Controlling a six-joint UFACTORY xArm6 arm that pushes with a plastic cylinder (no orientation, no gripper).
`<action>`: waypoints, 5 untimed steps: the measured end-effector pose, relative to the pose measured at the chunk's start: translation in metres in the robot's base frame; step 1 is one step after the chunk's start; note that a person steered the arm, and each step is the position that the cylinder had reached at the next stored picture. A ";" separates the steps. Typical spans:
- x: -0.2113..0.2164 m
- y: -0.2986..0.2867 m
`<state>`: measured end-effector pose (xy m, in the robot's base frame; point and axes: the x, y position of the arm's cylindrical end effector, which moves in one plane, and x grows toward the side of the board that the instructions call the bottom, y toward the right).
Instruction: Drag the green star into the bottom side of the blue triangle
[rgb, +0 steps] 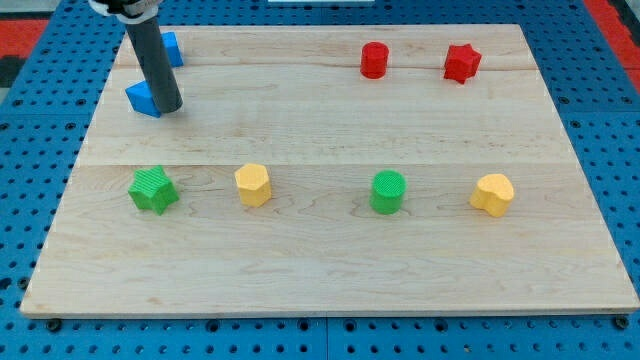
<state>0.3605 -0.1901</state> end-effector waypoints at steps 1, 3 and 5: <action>0.026 -0.006; -0.008 -0.037; 0.036 0.034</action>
<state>0.3966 -0.1559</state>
